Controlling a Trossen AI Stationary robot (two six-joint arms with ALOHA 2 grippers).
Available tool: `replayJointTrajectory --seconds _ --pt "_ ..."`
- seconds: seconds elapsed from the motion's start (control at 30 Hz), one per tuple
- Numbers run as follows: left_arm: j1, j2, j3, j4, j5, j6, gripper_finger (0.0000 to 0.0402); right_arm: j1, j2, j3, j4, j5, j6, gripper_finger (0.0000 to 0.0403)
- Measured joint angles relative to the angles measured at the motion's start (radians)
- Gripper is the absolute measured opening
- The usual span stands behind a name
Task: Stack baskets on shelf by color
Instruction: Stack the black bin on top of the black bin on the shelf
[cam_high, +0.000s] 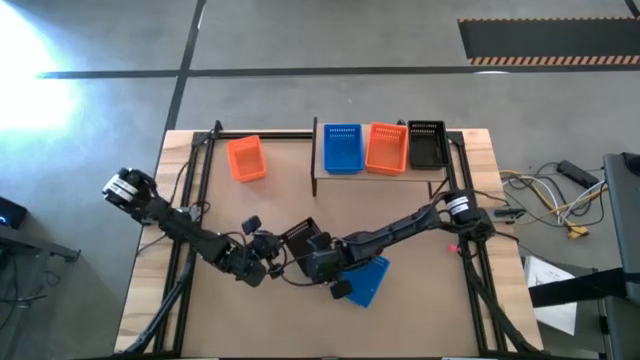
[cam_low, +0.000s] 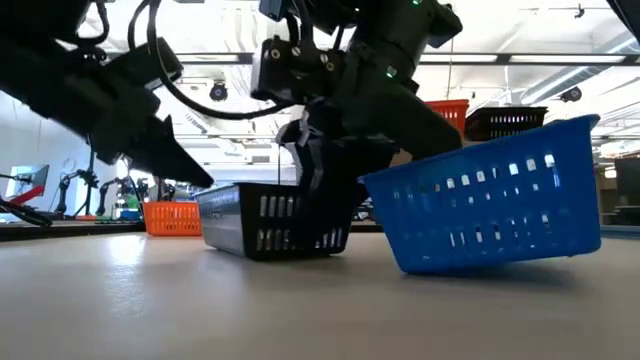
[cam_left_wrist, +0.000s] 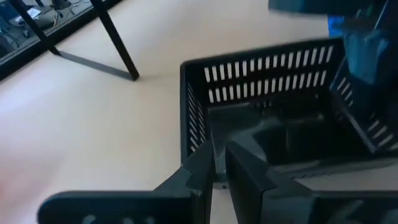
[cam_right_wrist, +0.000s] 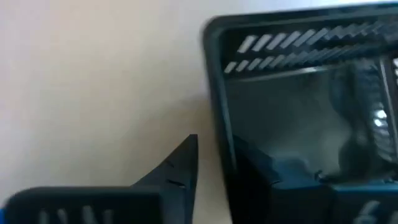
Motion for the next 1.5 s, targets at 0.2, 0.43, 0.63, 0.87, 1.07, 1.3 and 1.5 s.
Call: replayJointTrajectory --seconds 0.2,0.43,0.63,0.87,1.07,1.3,1.5 --pt "0.0 0.068 0.001 0.045 -0.007 -0.007 0.0026 0.049 -0.042 -0.001 -0.069 0.169 0.006 0.0013" --pt "0.0 0.119 0.0 0.058 0.004 -0.05 0.0026 0.17 -0.206 -0.003 -0.268 0.32 0.145 0.0008" --pt "0.001 0.148 0.0 0.116 0.0 -0.05 0.0026 0.275 -0.394 -0.004 -0.53 0.511 0.325 0.0008" --pt "0.0 0.177 0.003 0.142 0.0 -0.049 0.0026 0.29 -0.623 -0.005 -1.009 0.624 0.607 0.0008" --pt "0.001 0.183 0.003 0.146 -0.001 -0.049 0.0026 0.149 -0.828 -0.069 -1.005 0.621 0.424 0.0008" --pt "0.003 0.183 0.003 0.16 -0.001 -0.043 0.0026 -0.17 -0.944 -0.098 -1.065 0.609 0.262 0.0008" --pt "0.003 0.183 0.003 0.159 -0.001 -0.043 0.0026 -0.384 -0.942 -0.104 -1.062 0.546 0.067 0.0008"
